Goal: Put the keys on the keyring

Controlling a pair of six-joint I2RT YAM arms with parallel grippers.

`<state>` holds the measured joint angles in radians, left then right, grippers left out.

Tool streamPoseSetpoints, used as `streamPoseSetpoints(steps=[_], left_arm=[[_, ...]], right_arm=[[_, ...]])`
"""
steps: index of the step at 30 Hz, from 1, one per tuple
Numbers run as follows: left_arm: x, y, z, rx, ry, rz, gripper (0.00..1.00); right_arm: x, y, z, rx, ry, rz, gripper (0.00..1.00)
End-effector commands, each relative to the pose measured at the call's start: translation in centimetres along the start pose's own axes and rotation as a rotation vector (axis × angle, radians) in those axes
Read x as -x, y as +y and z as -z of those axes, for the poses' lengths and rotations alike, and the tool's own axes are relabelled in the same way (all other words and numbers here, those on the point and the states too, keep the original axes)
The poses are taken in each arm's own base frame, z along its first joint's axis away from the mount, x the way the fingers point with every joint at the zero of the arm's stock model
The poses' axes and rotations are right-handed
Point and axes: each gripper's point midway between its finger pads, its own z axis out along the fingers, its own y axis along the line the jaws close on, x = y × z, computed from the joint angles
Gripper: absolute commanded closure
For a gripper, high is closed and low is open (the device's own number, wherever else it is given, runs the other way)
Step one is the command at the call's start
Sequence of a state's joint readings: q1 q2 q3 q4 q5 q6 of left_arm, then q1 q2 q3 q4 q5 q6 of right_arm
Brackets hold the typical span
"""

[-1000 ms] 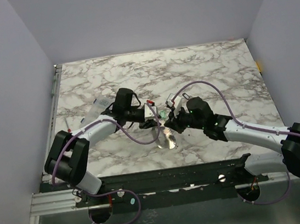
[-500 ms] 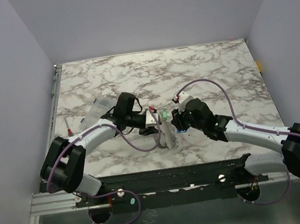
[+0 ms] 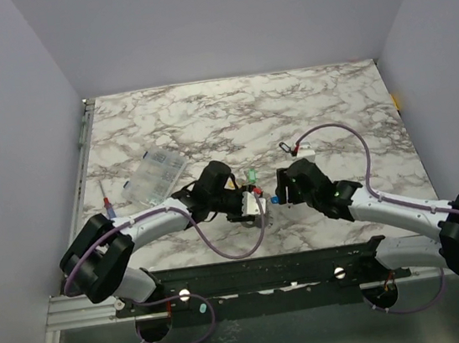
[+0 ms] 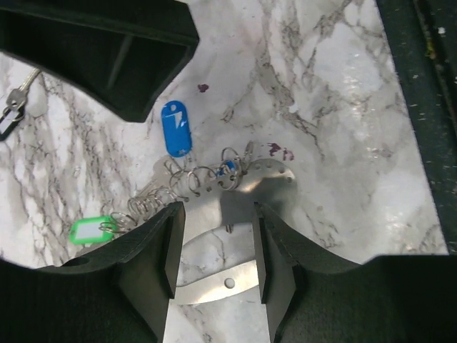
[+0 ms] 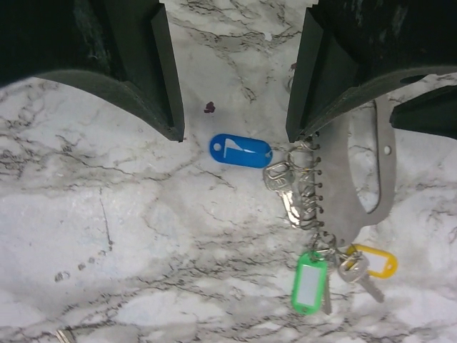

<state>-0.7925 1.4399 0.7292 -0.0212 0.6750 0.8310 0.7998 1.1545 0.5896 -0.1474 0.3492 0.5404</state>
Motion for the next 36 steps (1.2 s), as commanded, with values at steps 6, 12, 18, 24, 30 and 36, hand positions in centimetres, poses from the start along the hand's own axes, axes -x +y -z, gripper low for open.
streamPoseSetpoints(steps=[6, 12, 18, 24, 30, 36], left_arm=[[-1.4, 2.2, -2.4, 0.154, 0.048, -0.069, 0.51], [-2.0, 1.8, -3.6, 0.129, 0.058, -0.078, 0.54], [-2.3, 1.2, -4.6, 0.093, 0.068, -0.088, 0.57], [-3.0, 0.8, -5.3, 0.075, 0.097, -0.090, 0.61], [-3.0, 1.0, -5.7, 0.070, 0.103, -0.079, 0.68], [-3.4, 1.0, -6.2, 0.025, 0.139, -0.056, 0.69]], right_arm=[[0.0, -3.4, 0.3, -0.164, -0.046, -0.093, 0.29], [-0.1, -3.7, 0.1, -0.160, -0.043, -0.086, 0.29], [-0.2, -4.2, 0.1, -0.162, -0.044, -0.076, 0.29], [-0.1, -4.5, 0.2, -0.153, -0.050, -0.074, 0.29], [-0.3, -4.4, 0.1, -0.140, -0.045, -0.068, 0.29], [-0.4, -4.4, 0.1, -0.127, -0.044, -0.061, 0.30]])
